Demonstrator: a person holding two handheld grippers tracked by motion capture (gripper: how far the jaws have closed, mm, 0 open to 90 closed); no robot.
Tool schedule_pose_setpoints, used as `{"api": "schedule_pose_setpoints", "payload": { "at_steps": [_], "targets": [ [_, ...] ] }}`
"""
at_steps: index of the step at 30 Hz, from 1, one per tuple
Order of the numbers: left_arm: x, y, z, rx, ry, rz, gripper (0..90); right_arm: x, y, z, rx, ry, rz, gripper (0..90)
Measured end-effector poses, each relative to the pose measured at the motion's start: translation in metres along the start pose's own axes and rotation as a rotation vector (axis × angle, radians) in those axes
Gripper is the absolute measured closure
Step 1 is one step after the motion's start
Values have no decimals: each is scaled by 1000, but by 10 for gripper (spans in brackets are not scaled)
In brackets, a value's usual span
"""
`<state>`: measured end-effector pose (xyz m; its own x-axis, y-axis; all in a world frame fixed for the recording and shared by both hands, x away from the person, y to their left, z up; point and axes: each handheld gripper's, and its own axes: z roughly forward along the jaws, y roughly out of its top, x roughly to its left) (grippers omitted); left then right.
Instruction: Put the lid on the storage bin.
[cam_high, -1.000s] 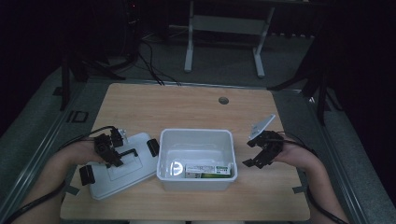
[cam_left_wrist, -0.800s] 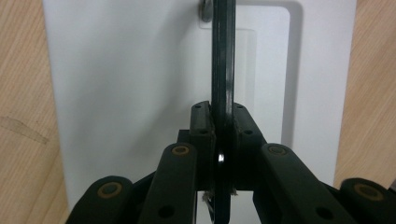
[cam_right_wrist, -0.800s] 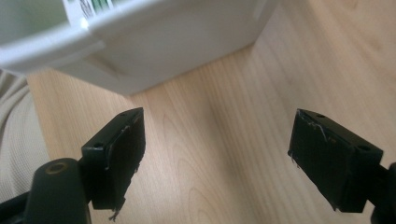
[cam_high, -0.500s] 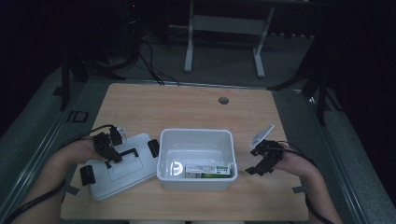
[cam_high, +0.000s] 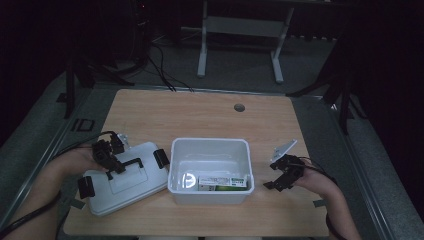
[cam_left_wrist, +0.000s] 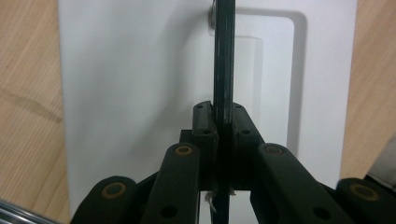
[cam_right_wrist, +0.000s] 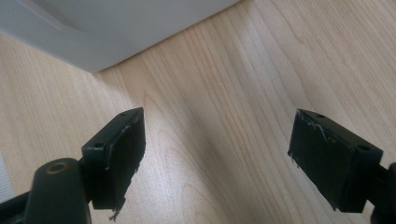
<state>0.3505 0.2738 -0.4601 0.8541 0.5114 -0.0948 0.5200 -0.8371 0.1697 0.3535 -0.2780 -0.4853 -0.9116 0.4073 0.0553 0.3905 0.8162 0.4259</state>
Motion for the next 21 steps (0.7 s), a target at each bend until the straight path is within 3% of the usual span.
{"api": "schedule_pose_setpoints", "payload": {
  "at_steps": [6,21],
  "targets": [
    [-3,-5,-14,9,10,1,839,-1,-5,1,-25,-8,15,182],
    [-10,-13,-78,-39,63,-16,839,1,-7,-2,-41,-11,24,182]
  ]
}}
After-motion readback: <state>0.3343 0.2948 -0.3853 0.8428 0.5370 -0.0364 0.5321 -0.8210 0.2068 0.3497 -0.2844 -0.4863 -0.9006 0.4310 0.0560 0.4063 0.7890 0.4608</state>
